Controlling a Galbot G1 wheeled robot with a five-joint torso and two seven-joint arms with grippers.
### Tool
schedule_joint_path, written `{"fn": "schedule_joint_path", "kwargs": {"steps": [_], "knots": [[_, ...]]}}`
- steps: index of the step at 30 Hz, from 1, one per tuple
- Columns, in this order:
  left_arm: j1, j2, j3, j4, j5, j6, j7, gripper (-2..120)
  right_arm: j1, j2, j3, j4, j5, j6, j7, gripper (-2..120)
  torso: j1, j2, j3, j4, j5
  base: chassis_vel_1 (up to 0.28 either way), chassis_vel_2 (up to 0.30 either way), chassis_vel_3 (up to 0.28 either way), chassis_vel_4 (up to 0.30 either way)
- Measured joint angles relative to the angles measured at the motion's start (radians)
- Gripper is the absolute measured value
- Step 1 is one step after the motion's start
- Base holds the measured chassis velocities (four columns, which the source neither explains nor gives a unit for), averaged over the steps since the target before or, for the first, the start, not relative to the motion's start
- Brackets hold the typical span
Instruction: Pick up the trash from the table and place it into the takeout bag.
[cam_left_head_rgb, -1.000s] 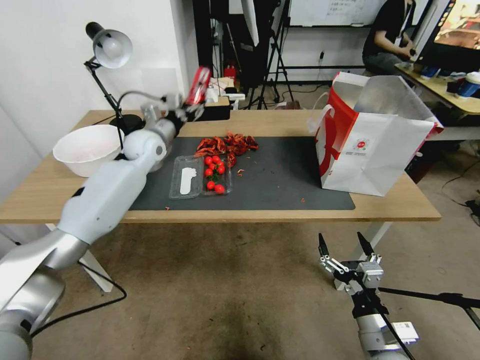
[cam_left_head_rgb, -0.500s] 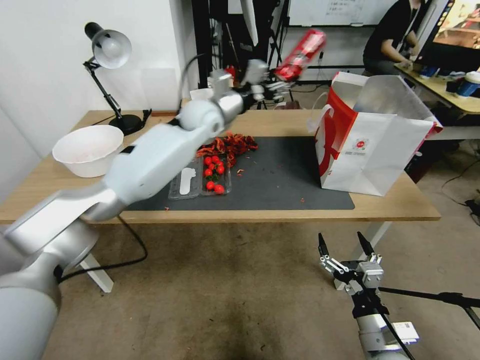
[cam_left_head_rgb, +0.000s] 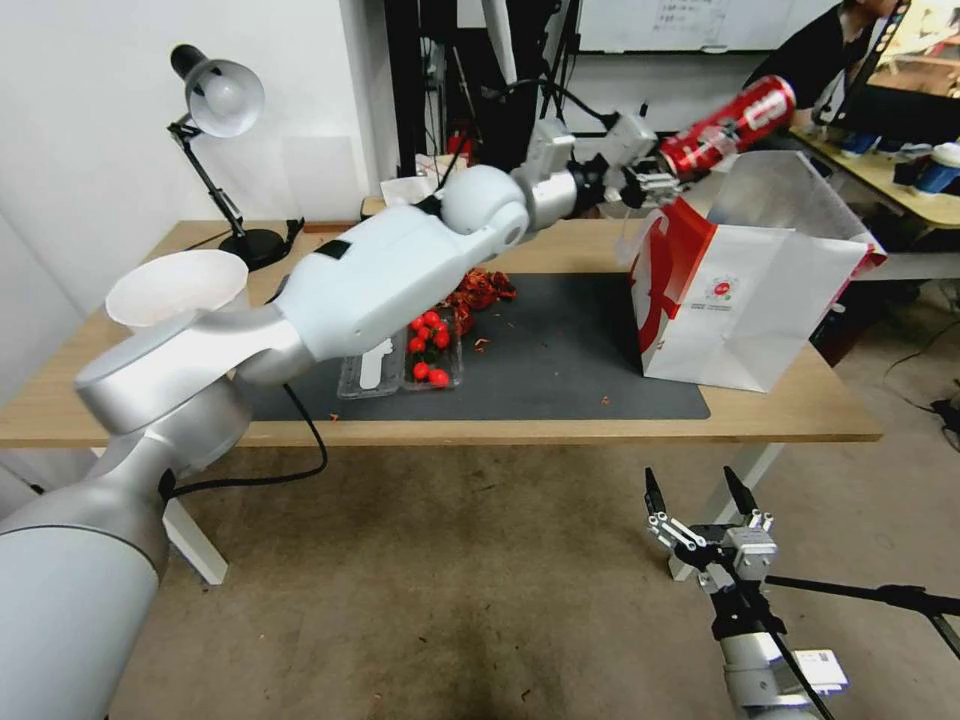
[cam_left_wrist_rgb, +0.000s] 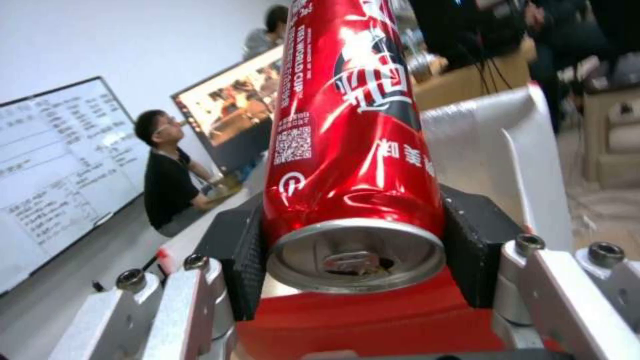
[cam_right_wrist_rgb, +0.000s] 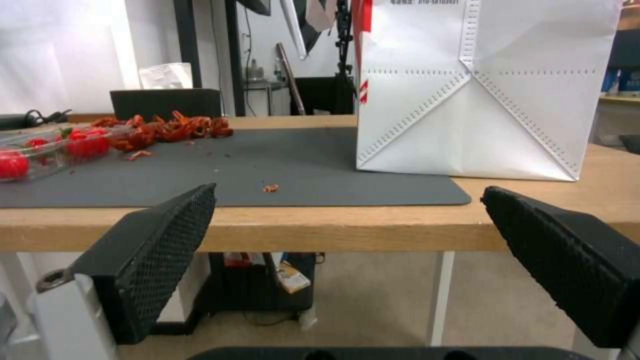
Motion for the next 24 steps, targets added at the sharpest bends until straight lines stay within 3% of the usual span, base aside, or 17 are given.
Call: {"fn": "schedule_joint_path", "kwargs": {"steps": [6,19,24], "knots": [[-0.053,-0.03,0.06,0.037,0.055,0.003,0.011,53,0.0,-0.002,0.009,-0.005,0.013,0.007,-0.003,100,0.0,0.0,0.0,-0.0001,-0.0001,0.0,0.0,0.0,0.0],[-0.107,-0.053,0.112,0.073,0.129,0.007,0.01,54,0.002,-0.003,0.014,-0.015,0.024,0.017,-0.007,100,0.0,0.0,0.0,0.0001,-0.0002,0.0,0.0,0.0,0.0],[-0.11,-0.068,0.12,0.075,0.127,0.004,-0.007,74,0.004,-0.004,0.017,-0.017,0.028,0.019,-0.008,100,0.0,0.0,0.0,-0.0002,-0.0002,0.0,0.0,0.0,0.0]]}}
